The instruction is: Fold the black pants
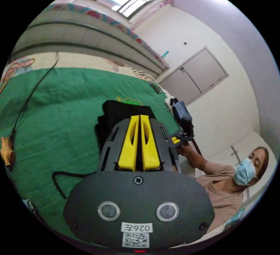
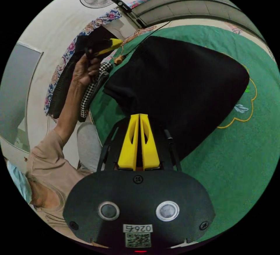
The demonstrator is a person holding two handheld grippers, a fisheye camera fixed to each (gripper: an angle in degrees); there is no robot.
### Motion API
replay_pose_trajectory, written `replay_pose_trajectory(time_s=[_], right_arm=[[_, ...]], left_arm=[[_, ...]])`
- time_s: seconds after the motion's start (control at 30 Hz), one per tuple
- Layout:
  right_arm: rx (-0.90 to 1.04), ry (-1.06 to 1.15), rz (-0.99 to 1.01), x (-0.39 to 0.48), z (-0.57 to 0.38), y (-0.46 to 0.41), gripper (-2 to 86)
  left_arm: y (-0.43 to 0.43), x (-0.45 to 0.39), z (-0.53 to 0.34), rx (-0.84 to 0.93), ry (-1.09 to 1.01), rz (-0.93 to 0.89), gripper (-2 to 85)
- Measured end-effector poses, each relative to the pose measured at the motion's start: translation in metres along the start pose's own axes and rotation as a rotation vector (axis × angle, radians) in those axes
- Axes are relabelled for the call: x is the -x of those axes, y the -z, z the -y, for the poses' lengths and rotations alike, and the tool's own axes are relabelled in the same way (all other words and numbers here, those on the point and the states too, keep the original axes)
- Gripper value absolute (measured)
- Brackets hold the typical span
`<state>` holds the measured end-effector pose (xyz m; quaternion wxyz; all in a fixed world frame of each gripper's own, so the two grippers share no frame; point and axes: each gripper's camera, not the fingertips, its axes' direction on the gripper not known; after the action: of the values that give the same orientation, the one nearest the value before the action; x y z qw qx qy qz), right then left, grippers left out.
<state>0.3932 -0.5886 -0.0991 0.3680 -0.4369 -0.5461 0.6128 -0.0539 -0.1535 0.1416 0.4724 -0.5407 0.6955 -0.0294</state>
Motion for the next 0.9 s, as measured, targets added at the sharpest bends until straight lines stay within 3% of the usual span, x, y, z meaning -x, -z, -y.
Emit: replay_pose_trajectory(time_s=[0.1, 0.17, 0.2, 0.23, 0.37, 0.5, 0.57, 0.63, 0.73, 0.83, 0.9], right_arm=[[0.079, 0.065, -0.112, 0.012, 0.005, -0.018, -0.9], [0.083, 0.098, -0.156, 0.020, 0.005, -0.022, -0.9], [0.038, 0.115, -0.179, 0.027, 0.002, -0.019, -0.9], [0.011, 0.130, -0.184, 0.030, 0.001, -0.016, -1.0], [-0.077, 0.181, -0.259, 0.040, -0.001, -0.016, -1.0], [0.047, 0.179, -0.195, 0.036, 0.013, -0.046, -0.9], [0.075, 0.223, -0.258, 0.040, 0.012, -0.053, -0.9], [0.077, 0.261, -0.292, 0.045, 0.009, -0.048, -0.9], [0.020, 0.314, -0.224, 0.049, 0.004, -0.030, -0.9], [0.179, 0.312, -0.309, 0.038, 0.007, -0.041, -0.9], [0.147, 0.290, -0.279, 0.032, 0.006, -0.030, -0.9]], left_arm=[[-0.023, -0.052, -0.012, 0.152, -0.146, 0.011, -0.8], [-0.048, -0.059, -0.024, 0.346, -0.141, 0.202, -0.9], [-0.049, -0.057, -0.027, 0.355, -0.124, 0.249, -0.9], [-0.041, -0.051, -0.035, 0.321, -0.083, 0.274, -1.0], [0.005, -0.056, -0.065, 0.041, -0.002, 0.094, -1.0], [0.004, -0.107, -0.071, 0.083, -0.210, 0.036, -1.0], [-0.022, -0.115, -0.075, 0.376, -0.273, 0.051, -1.0], [-0.033, -0.100, -0.086, 0.547, -0.209, 0.308, -0.9], [0.001, -0.084, -0.097, 0.433, -0.069, 0.140, -1.0], [0.038, -0.095, -0.105, 0.286, -0.036, 0.156, -1.0], [0.057, -0.112, -0.111, 0.173, -0.074, 0.179, -1.0]])
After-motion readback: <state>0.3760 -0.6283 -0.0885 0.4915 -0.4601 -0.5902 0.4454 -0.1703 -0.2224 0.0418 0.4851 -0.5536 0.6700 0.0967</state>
